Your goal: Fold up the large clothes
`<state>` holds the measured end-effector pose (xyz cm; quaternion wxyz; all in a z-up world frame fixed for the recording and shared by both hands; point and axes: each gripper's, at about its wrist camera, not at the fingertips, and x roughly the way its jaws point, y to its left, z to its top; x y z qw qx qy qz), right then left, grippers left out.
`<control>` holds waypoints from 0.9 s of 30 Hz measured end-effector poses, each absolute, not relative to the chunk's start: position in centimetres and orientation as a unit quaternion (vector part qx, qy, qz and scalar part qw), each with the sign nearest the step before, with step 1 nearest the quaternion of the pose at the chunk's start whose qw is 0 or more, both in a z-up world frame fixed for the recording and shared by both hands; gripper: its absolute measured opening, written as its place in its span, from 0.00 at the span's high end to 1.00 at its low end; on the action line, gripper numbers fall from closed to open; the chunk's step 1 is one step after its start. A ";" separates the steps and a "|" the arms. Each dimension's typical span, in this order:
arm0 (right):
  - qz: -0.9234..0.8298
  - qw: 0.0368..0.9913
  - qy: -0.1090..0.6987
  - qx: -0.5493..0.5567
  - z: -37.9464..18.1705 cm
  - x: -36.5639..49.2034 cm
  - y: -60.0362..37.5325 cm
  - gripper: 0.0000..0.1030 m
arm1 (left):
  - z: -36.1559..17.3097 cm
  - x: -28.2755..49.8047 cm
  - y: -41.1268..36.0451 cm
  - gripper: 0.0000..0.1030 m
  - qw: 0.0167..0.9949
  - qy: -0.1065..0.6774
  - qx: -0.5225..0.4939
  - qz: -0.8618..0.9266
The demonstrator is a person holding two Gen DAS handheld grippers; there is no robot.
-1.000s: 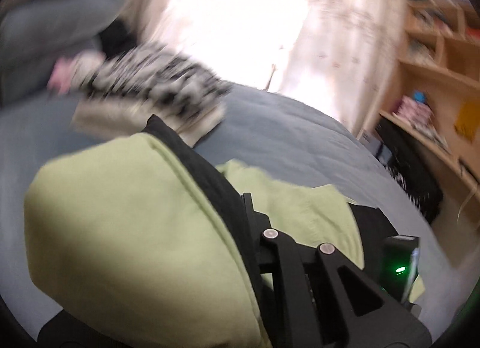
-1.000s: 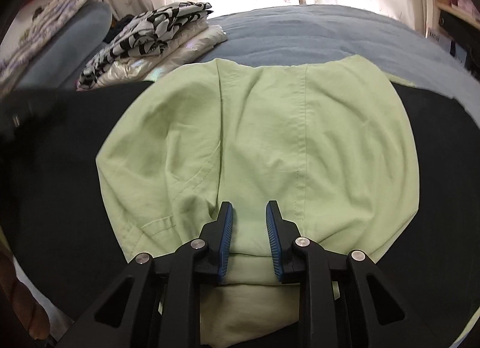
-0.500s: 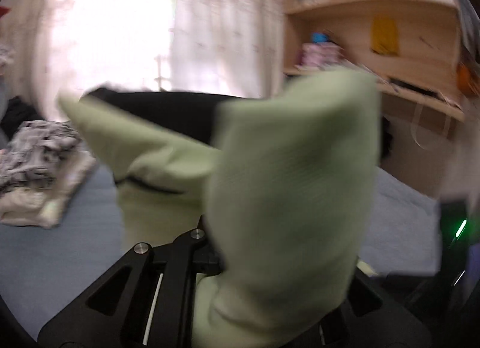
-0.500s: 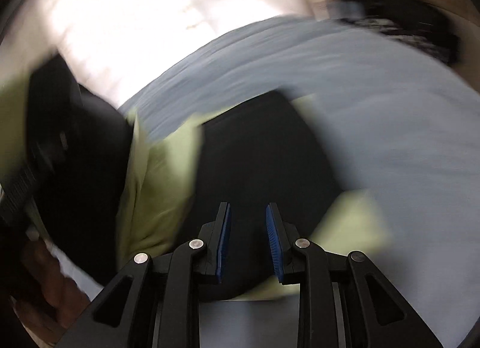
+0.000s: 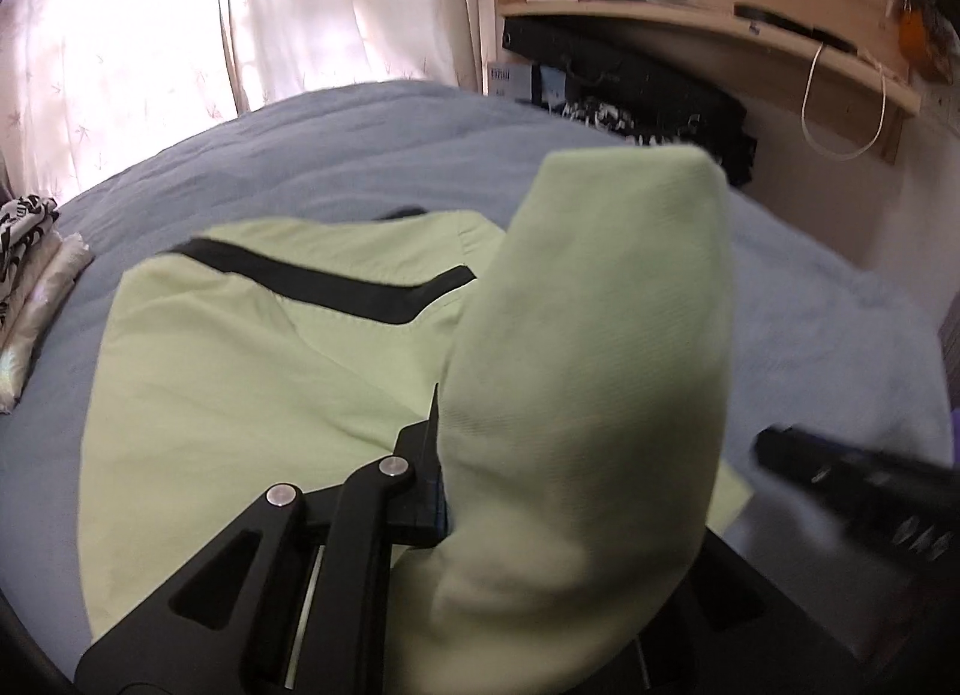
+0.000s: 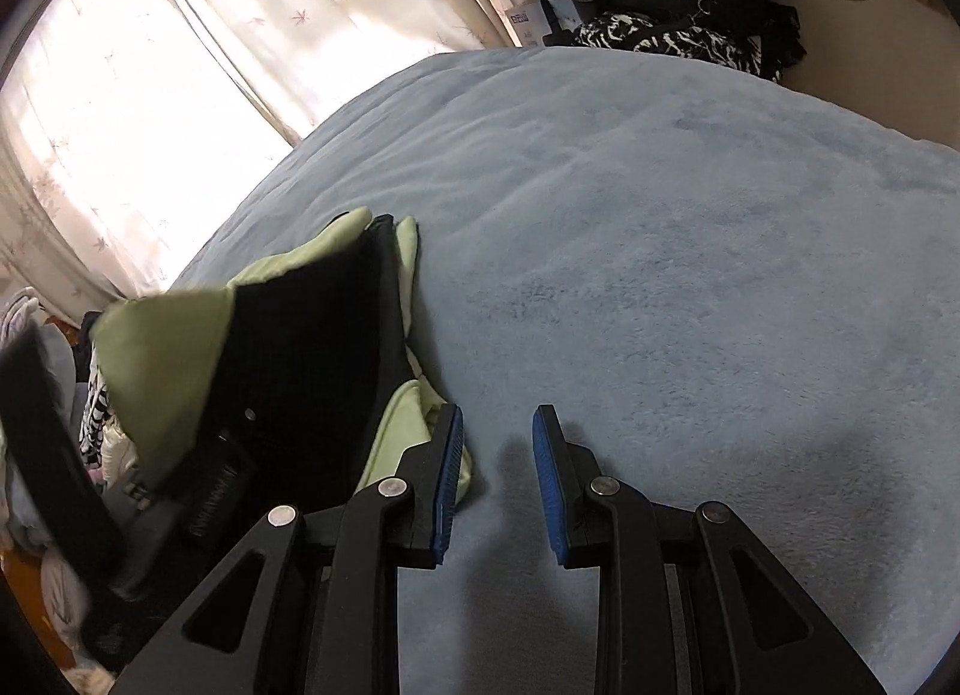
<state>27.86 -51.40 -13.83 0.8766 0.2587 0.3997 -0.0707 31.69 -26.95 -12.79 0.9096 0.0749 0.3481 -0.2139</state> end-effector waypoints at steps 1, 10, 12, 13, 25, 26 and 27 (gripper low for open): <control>-0.071 0.877 0.400 0.257 -13.9 27.5 -51.5 0.76 | -12.5 31.6 -27.2 0.95 0.910 0.346 0.073 -0.217; -0.080 0.875 0.403 0.257 -12.6 26.6 -52.7 0.75 | -13.8 31.4 -28.1 0.76 0.889 0.392 0.091 -0.219; -0.081 0.877 0.398 0.258 -11.8 26.1 -52.5 0.72 | -12.9 31.1 -27.4 0.32 0.868 0.415 0.056 -0.266; -0.080 0.877 0.396 0.260 -11.5 25.9 -52.5 0.72 | -12.2 30.8 -27.2 0.20 0.866 0.412 0.044 -0.280; 0.030 0.874 0.386 0.293 -5.8 28.2 -50.8 0.44 | -5.3 26.8 -16.1 0.20 0.897 0.375 0.008 -0.234; 0.046 0.870 0.388 0.301 -5.7 29.3 -50.9 0.42 | -5.7 27.4 -14.6 0.23 0.900 0.383 0.011 -0.208; 0.057 0.866 0.393 0.305 -5.8 30.3 -50.9 0.42 | -6.2 28.2 -13.2 0.26 0.902 0.391 0.008 -0.185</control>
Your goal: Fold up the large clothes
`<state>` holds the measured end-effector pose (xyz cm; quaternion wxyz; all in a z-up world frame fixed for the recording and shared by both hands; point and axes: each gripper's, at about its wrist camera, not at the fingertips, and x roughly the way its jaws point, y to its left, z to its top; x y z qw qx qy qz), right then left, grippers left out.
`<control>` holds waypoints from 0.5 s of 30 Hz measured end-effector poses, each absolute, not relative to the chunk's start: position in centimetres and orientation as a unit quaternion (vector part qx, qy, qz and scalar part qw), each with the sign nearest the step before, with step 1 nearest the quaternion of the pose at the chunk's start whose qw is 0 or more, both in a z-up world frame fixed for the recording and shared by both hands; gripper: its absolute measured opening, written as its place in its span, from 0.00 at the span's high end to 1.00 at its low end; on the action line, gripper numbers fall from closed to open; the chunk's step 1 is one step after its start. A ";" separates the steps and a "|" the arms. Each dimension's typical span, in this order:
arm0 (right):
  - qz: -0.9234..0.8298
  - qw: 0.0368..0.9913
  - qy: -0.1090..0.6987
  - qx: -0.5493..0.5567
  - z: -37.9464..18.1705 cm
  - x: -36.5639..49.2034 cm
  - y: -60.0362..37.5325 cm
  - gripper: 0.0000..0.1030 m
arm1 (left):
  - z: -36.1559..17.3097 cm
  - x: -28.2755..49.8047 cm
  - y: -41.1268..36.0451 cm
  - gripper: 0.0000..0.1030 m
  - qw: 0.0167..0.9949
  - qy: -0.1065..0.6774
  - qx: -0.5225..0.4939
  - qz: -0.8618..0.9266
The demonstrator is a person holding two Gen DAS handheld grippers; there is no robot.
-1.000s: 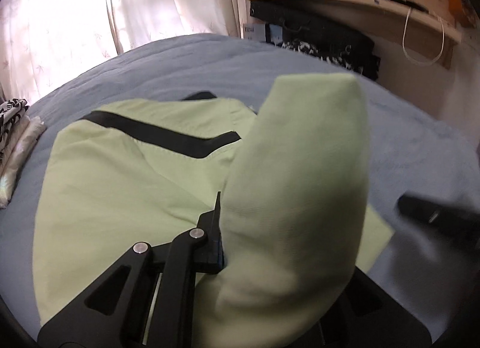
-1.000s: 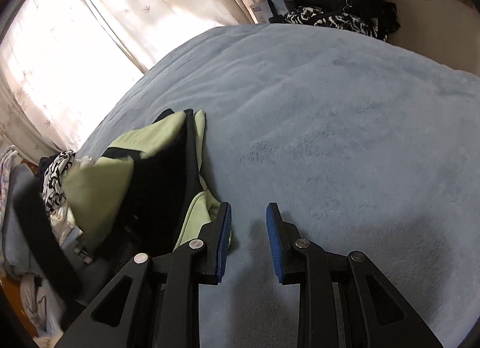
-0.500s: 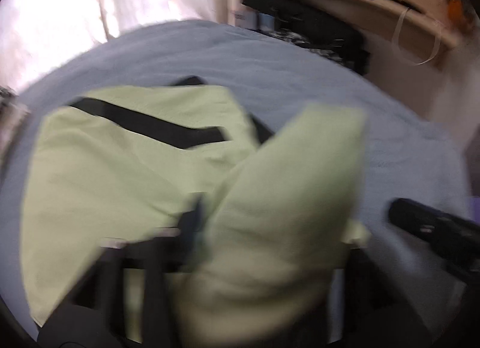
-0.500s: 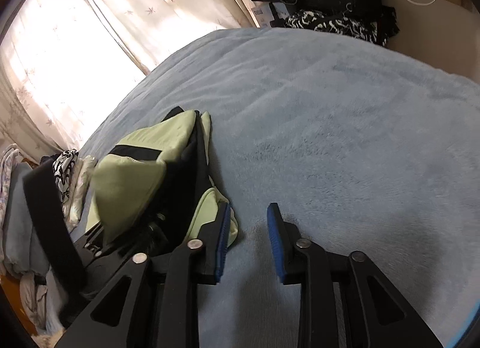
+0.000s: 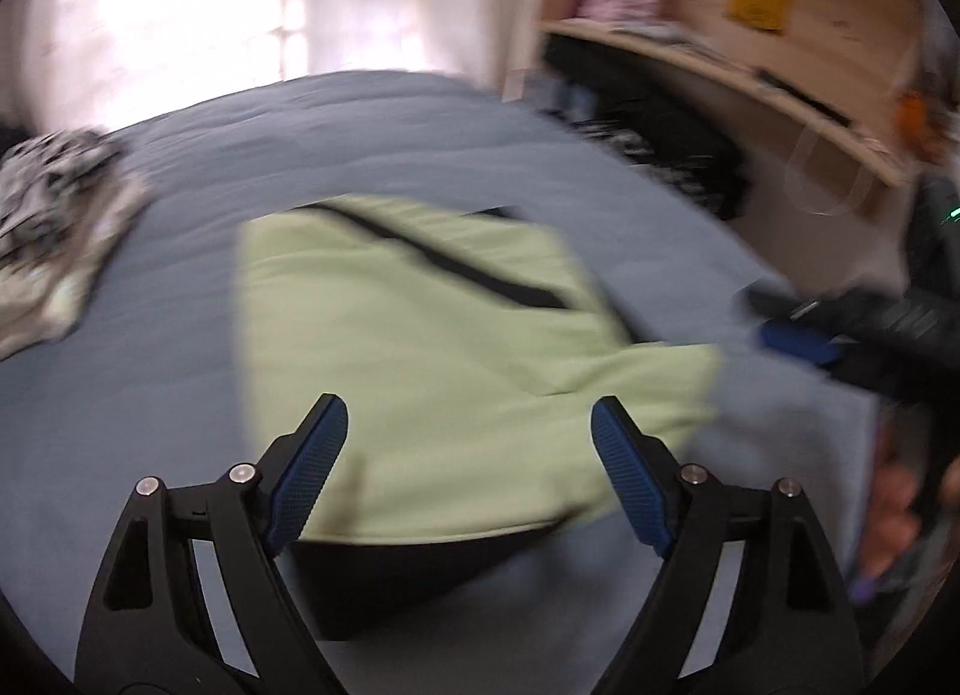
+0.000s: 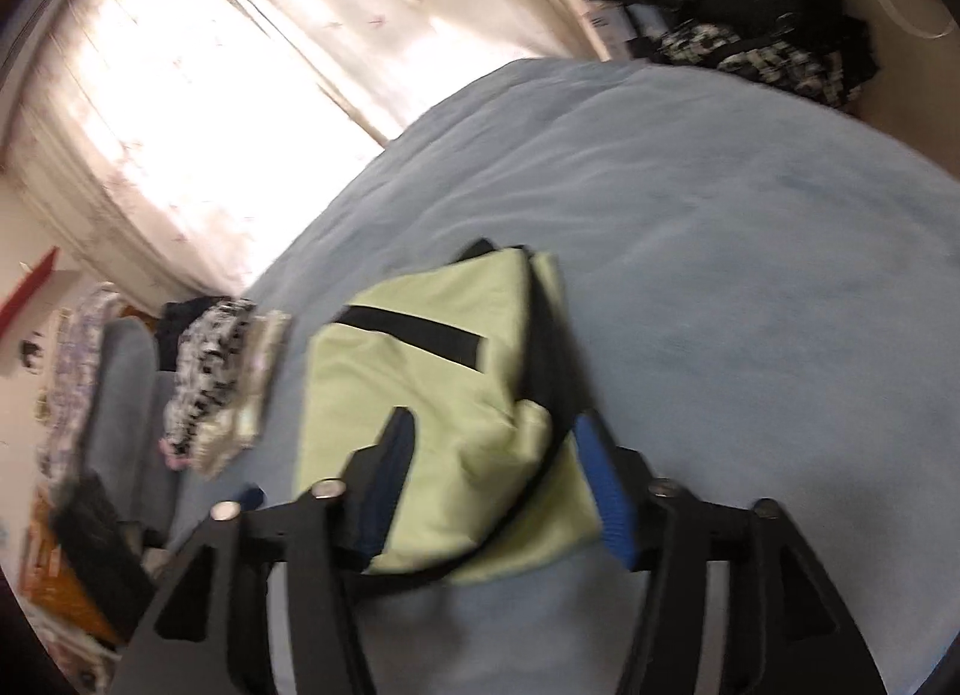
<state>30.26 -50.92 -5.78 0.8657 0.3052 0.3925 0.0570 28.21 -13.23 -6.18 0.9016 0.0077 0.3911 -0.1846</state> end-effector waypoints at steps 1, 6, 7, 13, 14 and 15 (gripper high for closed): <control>0.066 0.859 0.401 0.310 -5.9 31.5 -51.0 0.42 | -6.6 28.9 -12.0 0.33 0.900 0.401 0.000 -0.170; 0.114 0.812 0.471 0.326 -8.8 37.1 -50.8 0.42 | -10.8 32.0 -5.2 0.47 0.866 0.473 -0.102 -0.128; 0.113 0.802 0.488 0.325 -9.5 38.0 -50.8 0.42 | -11.7 32.8 -4.7 0.47 0.861 0.480 -0.112 -0.128; 0.114 0.776 0.530 0.323 -13.0 41.1 -51.2 0.42 | -13.7 33.5 -4.6 0.47 0.848 0.486 -0.148 -0.152; 0.124 0.772 0.532 0.325 -13.4 41.6 -51.0 0.45 | -13.8 33.5 -4.7 0.47 0.850 0.485 -0.142 -0.150; 0.134 0.770 0.533 0.323 -13.8 42.0 -50.7 0.47 | -13.9 33.4 -5.0 0.47 0.851 0.484 -0.136 -0.150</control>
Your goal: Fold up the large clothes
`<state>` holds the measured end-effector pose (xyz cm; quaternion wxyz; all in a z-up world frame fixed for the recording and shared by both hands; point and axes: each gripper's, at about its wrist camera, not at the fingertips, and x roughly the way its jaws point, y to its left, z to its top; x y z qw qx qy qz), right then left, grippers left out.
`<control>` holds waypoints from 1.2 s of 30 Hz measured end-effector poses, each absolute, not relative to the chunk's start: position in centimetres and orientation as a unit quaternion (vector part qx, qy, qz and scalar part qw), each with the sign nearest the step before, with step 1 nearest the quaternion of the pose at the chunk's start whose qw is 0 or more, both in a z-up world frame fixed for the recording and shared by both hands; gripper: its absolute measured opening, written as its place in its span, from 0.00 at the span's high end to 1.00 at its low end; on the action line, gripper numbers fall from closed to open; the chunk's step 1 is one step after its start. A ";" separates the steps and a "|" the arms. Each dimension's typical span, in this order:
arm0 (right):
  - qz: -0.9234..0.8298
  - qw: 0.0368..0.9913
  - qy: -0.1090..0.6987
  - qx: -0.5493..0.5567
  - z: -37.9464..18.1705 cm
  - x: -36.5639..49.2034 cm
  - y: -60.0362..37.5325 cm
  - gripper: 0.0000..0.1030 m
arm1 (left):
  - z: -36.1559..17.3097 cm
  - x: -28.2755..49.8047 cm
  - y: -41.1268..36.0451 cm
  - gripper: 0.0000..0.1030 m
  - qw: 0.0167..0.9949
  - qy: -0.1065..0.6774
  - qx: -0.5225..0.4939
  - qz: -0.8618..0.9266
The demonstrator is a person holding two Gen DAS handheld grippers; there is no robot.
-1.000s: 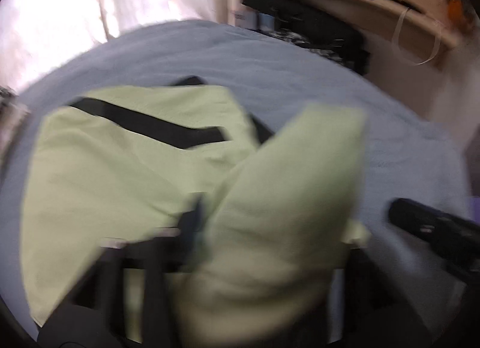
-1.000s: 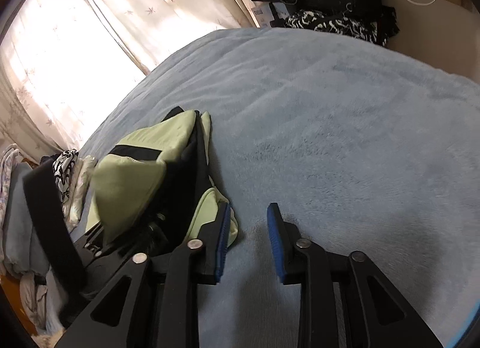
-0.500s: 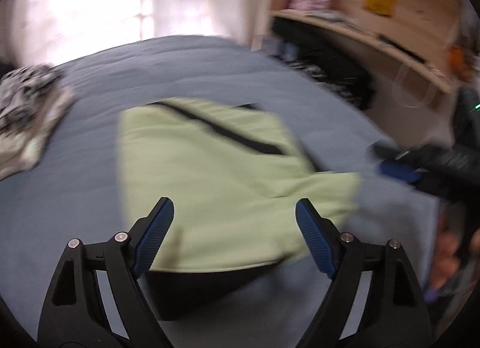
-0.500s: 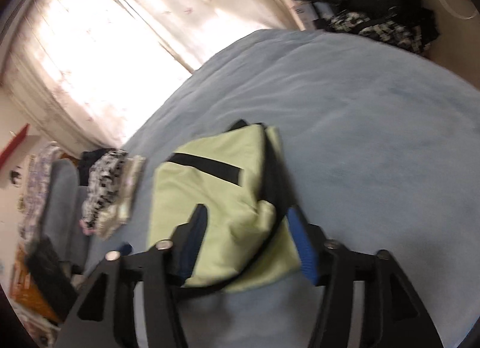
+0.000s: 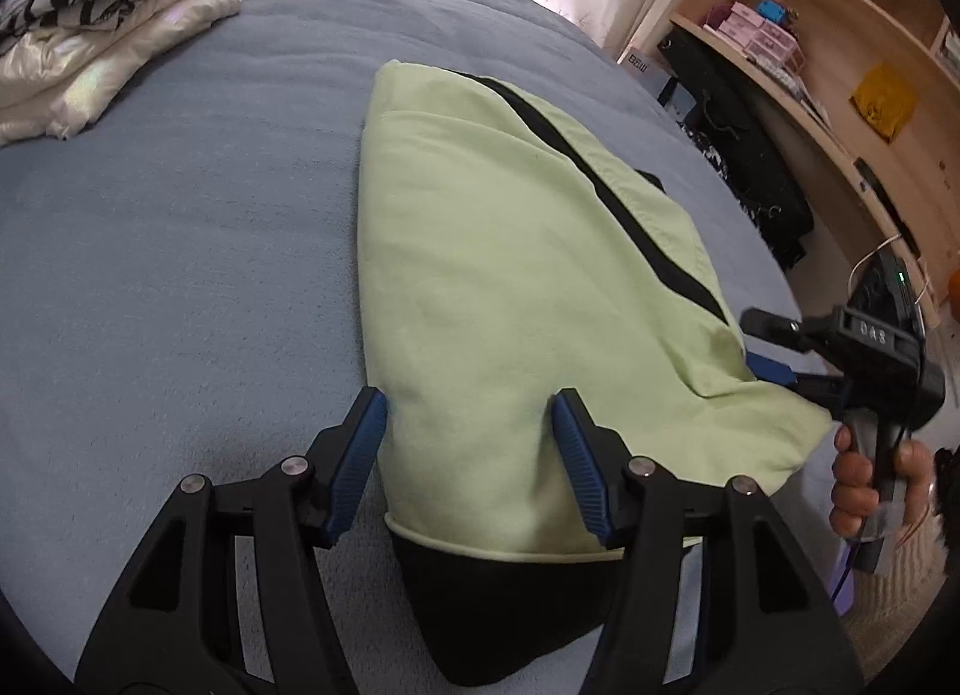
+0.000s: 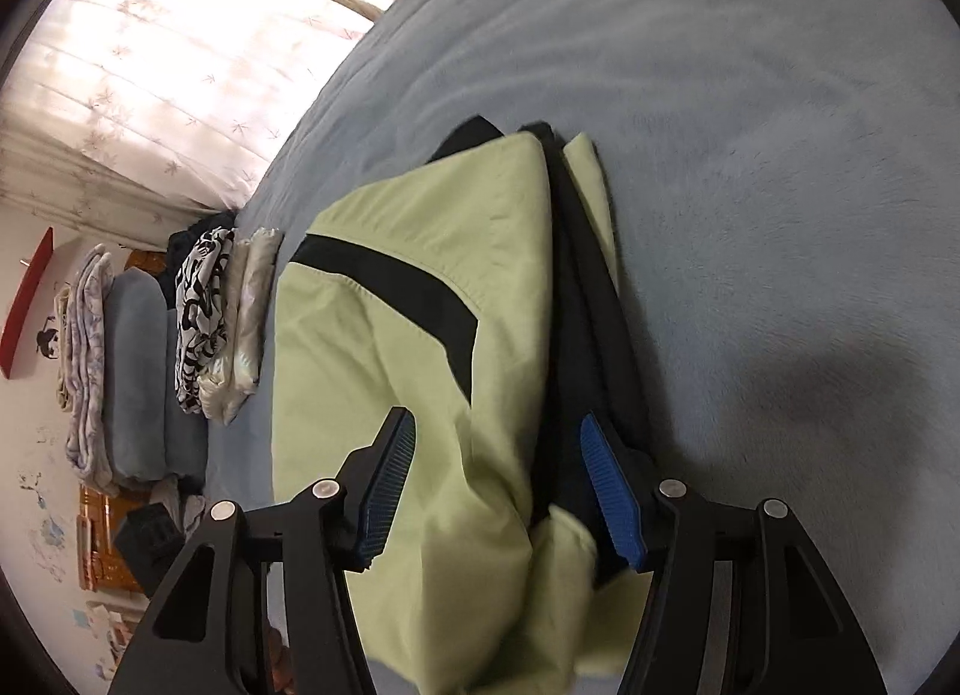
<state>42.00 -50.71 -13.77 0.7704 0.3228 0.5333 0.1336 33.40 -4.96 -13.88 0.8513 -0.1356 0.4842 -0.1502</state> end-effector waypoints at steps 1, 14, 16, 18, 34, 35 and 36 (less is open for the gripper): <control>0.138 0.770 0.538 0.315 -14.1 42.4 -50.3 0.57 | -13.9 33.4 -5.4 0.47 0.852 0.483 -0.132 -0.150; 0.108 0.891 0.396 0.195 -6.4 37.2 -51.7 0.96 | -12.3 33.2 -8.8 0.46 0.865 0.466 -0.088 -0.167; 0.086 0.893 0.404 0.176 -7.2 36.5 -52.2 0.96 | -12.0 32.7 -10.1 0.46 0.872 0.457 -0.062 -0.167; 0.072 0.883 0.431 0.170 -9.6 36.6 -52.8 0.96 | -12.2 32.3 -11.6 0.46 0.878 0.451 -0.028 -0.158; 0.074 0.838 0.469 0.271 -9.7 34.4 -56.5 0.78 | -12.5 30.6 -14.4 0.42 0.888 0.440 0.030 -0.133; 0.074 0.842 0.465 0.264 -9.1 33.7 -56.3 0.78 | -12.1 30.2 -14.3 0.43 0.889 0.438 0.026 -0.134; 0.079 0.847 0.459 0.256 -8.4 33.1 -56.0 0.78 | -11.6 29.8 -14.1 0.43 0.891 0.433 0.020 -0.135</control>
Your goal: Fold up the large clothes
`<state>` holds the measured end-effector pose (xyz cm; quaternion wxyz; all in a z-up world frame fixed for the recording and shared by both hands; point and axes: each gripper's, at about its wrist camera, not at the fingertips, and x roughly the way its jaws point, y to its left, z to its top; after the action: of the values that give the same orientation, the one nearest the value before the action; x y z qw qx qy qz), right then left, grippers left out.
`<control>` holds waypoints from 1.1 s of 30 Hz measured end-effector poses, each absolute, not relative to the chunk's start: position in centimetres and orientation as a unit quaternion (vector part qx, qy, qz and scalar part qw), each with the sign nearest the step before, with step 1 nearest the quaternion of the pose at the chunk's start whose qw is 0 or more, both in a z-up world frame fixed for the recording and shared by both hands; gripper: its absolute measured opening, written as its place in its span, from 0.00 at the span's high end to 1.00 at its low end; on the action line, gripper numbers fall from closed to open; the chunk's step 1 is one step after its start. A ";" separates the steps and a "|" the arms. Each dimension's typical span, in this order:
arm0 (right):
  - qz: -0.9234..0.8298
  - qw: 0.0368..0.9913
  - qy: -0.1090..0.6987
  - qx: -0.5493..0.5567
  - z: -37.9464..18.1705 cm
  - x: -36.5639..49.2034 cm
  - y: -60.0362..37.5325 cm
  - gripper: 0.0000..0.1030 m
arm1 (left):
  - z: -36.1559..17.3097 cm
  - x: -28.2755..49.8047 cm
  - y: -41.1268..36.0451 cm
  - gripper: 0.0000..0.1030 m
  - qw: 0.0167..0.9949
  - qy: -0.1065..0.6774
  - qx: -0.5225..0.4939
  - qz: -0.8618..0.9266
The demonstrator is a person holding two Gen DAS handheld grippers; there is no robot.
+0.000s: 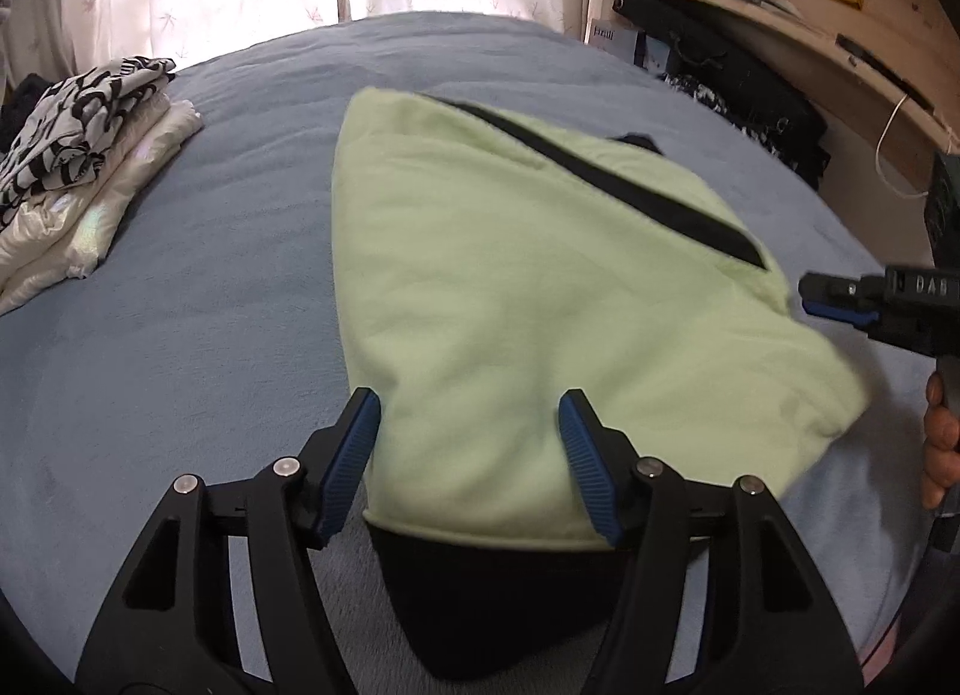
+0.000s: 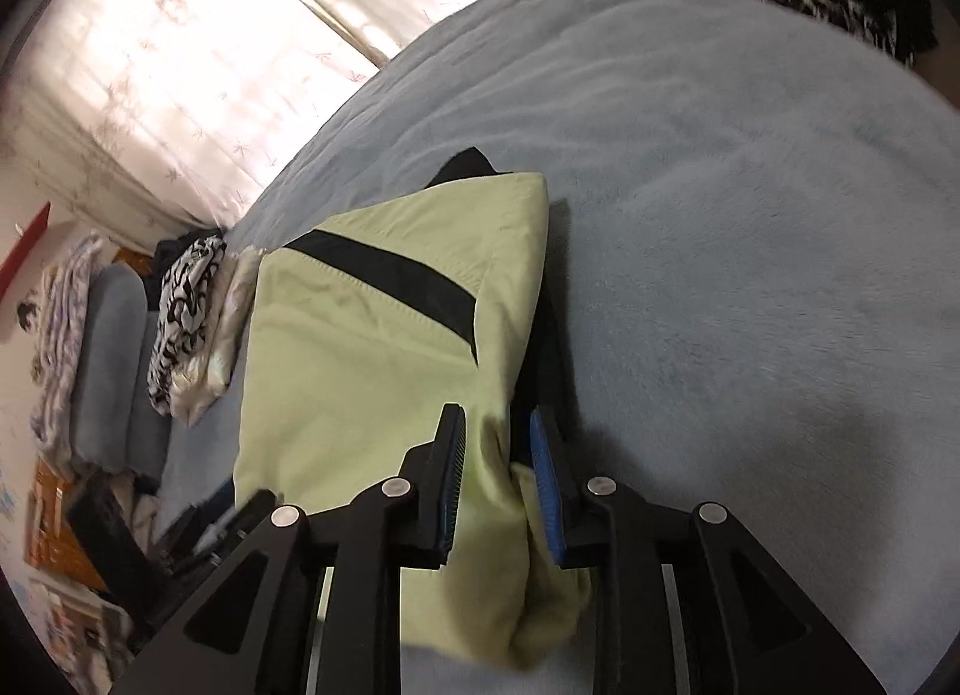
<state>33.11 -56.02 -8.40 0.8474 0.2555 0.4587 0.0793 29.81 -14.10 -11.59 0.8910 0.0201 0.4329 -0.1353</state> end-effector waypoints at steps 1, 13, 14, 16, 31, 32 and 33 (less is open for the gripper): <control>0.085 0.851 0.454 0.249 -7.8 32.6 -55.7 0.78 | -10.9 29.3 -13.9 0.44 0.894 0.425 0.015 -0.138; 0.105 0.852 0.497 0.128 -9.5 30.0 -48.4 0.83 | -11.4 26.0 -16.2 0.59 0.880 0.444 0.036 -0.167; 0.102 0.849 0.498 0.146 -10.0 29.7 -49.6 0.94 | -11.7 25.9 -16.2 0.59 0.879 0.444 0.043 -0.167; 0.106 0.840 0.500 0.185 -10.3 29.1 -51.5 1.00 | -11.6 25.7 -16.2 0.59 0.880 0.442 0.045 -0.170; 0.126 0.859 0.469 0.162 -3.7 35.1 -52.0 0.78 | -7.9 32.5 -12.6 0.58 0.878 0.453 -0.034 -0.149; 0.134 0.855 0.472 0.166 -3.8 36.4 -51.7 0.78 | -8.0 33.8 -12.4 0.58 0.878 0.455 -0.040 -0.144; 0.141 0.851 0.476 0.171 -4.0 37.6 -51.4 0.78 | -8.2 35.0 -12.4 0.58 0.877 0.458 -0.045 -0.140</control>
<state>37.57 -51.44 -3.96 0.8512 0.1711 0.4757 0.1411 35.03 -12.39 -8.18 0.8767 -0.0452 0.4580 -0.1398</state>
